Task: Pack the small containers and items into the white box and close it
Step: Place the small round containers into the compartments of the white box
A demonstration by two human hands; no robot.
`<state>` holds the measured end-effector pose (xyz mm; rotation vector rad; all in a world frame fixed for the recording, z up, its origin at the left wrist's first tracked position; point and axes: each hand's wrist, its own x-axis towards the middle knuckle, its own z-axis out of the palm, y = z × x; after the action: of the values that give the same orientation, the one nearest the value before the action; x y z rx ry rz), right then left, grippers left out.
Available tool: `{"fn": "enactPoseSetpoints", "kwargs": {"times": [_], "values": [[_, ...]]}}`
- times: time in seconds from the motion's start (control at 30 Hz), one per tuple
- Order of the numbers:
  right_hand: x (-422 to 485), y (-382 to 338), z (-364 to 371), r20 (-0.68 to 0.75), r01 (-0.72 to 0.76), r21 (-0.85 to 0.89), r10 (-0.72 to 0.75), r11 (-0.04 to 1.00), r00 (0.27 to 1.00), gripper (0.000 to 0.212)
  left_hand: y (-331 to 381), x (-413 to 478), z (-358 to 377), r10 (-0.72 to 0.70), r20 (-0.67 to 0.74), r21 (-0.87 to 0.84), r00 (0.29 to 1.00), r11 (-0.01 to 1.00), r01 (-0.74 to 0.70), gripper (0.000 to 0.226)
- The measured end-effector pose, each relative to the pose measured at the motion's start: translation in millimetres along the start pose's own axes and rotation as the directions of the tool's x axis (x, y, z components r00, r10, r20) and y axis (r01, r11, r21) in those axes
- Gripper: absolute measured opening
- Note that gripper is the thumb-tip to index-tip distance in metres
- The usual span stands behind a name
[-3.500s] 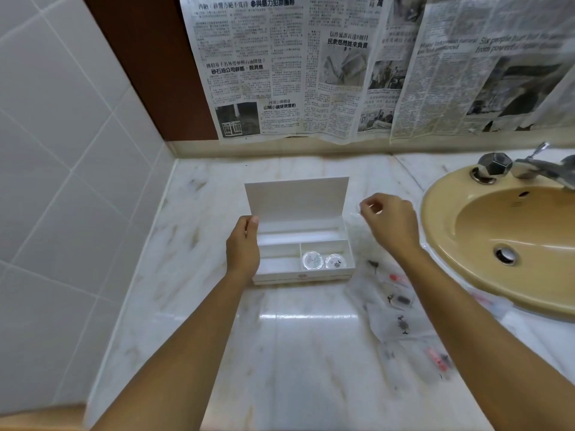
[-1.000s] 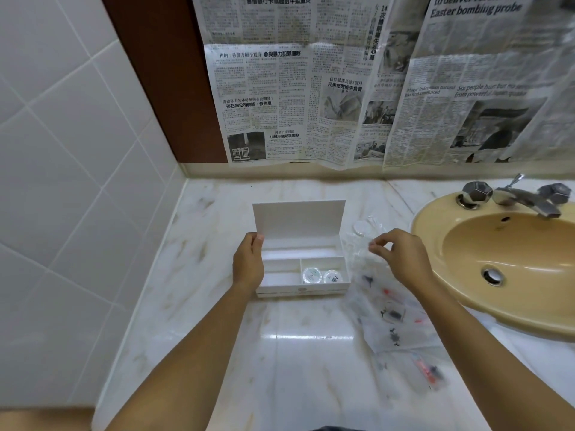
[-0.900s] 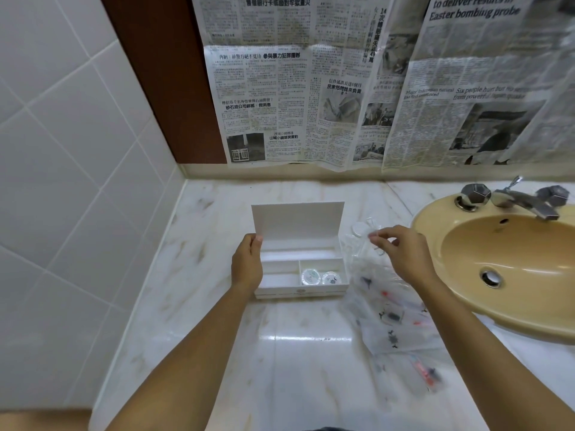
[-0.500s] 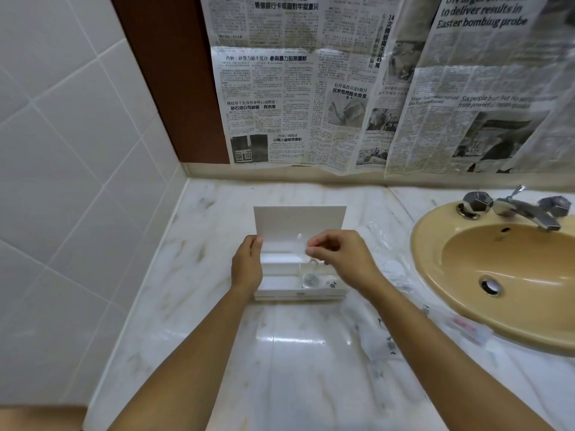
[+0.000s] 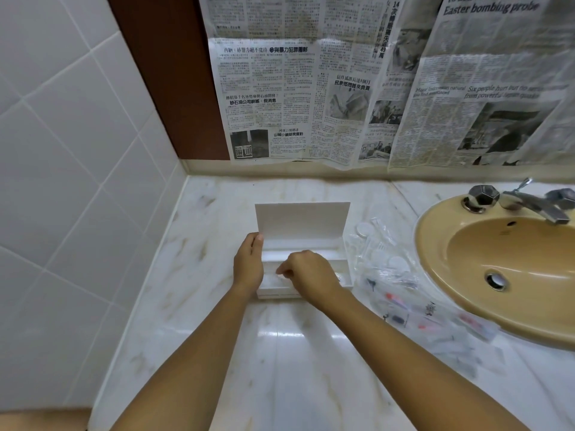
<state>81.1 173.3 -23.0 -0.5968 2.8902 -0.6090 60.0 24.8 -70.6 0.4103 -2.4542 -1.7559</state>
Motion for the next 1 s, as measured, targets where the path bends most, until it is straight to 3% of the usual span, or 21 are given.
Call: {"fn": "enactPoseSetpoints", "kwargs": {"times": [0.13, 0.23, 0.4, 0.47, 0.6, 1.0], "values": [[-4.5, 4.8, -11.4, -0.115, -0.028, 0.106, 0.040, 0.994, 0.993, 0.024, -0.9, 0.7, 0.3, -0.004, 0.006, 0.004, 1.000, 1.000, 0.004, 0.027], [-13.6, 24.0, -33.1, -0.224, -0.082, 0.199, 0.127, 0.977, 0.966, 0.020, -1.3, 0.8, -0.1, 0.001, 0.006, 0.009, 1.000, 1.000, -0.001, 0.027], [-38.6, 81.2, -57.6, -0.286, -0.235, 0.233, 0.298, 0.944, 0.911, 0.016, -1.8, 0.8, -0.4, 0.011, 0.009, 0.009, 1.000, 1.000, -0.011, 0.027], [-49.9, 108.7, -61.0, -0.258, -0.330, 0.186, 0.370, 0.925, 0.893, 0.016, -1.3, 0.7, -0.5, 0.017, 0.011, 0.011, 1.000, 1.000, -0.017, 0.028], [-64.5, 145.6, -56.9, -0.066, -0.475, 0.010, 0.475, 0.880, 0.878, 0.029, 0.0, 0.3, 0.0, 0.015, 0.002, 0.023, 1.000, 1.000, -0.015, 0.028], [-58.9, 144.8, -50.4, -0.194, -0.428, 0.074, 0.434, 0.901, 0.880, 0.002, 1.2, -0.9, 0.7, -0.005, -0.017, 0.026, 1.000, 1.000, 0.006, 0.027]]}}
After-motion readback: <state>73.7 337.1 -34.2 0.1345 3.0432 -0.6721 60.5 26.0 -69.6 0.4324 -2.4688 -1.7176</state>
